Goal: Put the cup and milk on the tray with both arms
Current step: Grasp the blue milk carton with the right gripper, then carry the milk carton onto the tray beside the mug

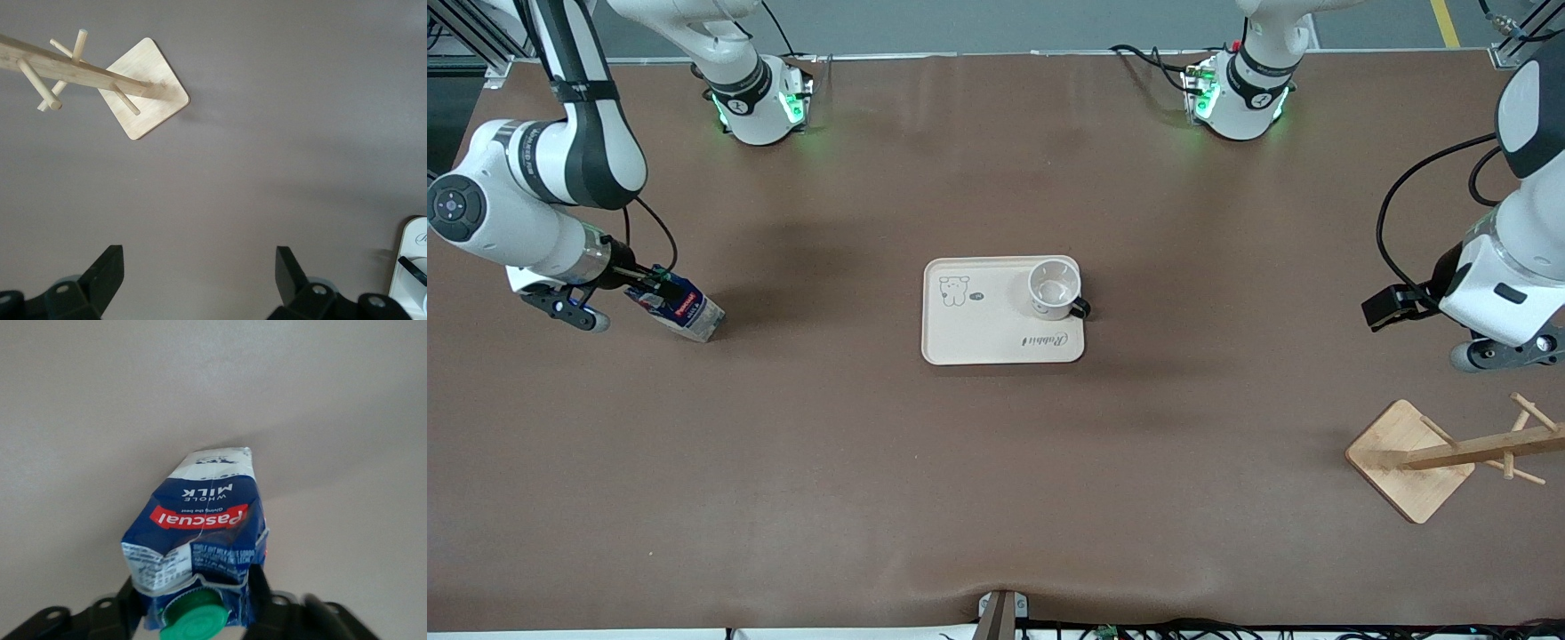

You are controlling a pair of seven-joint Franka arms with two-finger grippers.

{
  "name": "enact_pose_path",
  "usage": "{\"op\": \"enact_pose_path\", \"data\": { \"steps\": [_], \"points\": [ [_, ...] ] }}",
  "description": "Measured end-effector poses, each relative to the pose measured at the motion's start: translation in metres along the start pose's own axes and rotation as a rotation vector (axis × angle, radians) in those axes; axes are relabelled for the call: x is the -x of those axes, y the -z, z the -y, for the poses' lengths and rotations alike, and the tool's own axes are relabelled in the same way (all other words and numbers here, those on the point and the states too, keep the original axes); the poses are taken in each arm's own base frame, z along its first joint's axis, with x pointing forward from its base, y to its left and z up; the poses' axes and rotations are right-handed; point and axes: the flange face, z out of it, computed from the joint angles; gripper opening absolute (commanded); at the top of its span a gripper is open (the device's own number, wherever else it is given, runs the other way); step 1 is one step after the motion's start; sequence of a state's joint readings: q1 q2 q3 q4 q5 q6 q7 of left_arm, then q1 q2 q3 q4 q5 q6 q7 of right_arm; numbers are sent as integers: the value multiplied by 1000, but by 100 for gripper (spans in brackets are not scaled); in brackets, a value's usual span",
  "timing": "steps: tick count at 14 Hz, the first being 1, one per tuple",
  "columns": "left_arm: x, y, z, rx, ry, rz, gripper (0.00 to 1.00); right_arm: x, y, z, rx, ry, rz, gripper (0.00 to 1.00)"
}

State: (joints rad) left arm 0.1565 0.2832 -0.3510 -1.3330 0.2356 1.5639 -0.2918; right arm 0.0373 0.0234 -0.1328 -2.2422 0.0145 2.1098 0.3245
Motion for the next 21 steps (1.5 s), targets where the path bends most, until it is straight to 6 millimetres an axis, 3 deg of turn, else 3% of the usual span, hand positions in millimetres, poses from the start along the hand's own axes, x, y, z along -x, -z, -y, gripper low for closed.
{"op": "enact_pose_path", "data": {
  "steps": [3, 5, 8, 10, 13, 16, 18, 21],
  "points": [
    [1, 0, -2, 16, 0, 6, 100, -8, 25, -12, -14, 46, -16, 0],
    [1, 2, 1, 48, 9, 14, 100, -11, 64, -4, -38, 63, 30, 0],
    [4, 16, 17, 111, 27, 11, 100, 5, 123, 53, -132, 137, 46, 0],
    [6, 23, 25, 115, 34, 1, 100, 30, 133, 107, -137, 232, 39, 0],
    [16, 37, 25, 108, 28, -2, 100, 89, 128, 206, -117, 263, 37, 0],
    [26, 48, 27, 97, -39, 2, 100, 143, 103, 295, -93, 219, 26, 0],
    [31, 48, 35, 82, -96, 7, 100, 163, 77, 334, -73, 208, 29, 0],
    [42, 44, 31, 57, -131, 23, 100, 176, 44, 360, -46, 224, 60, 0]
  ]
}}
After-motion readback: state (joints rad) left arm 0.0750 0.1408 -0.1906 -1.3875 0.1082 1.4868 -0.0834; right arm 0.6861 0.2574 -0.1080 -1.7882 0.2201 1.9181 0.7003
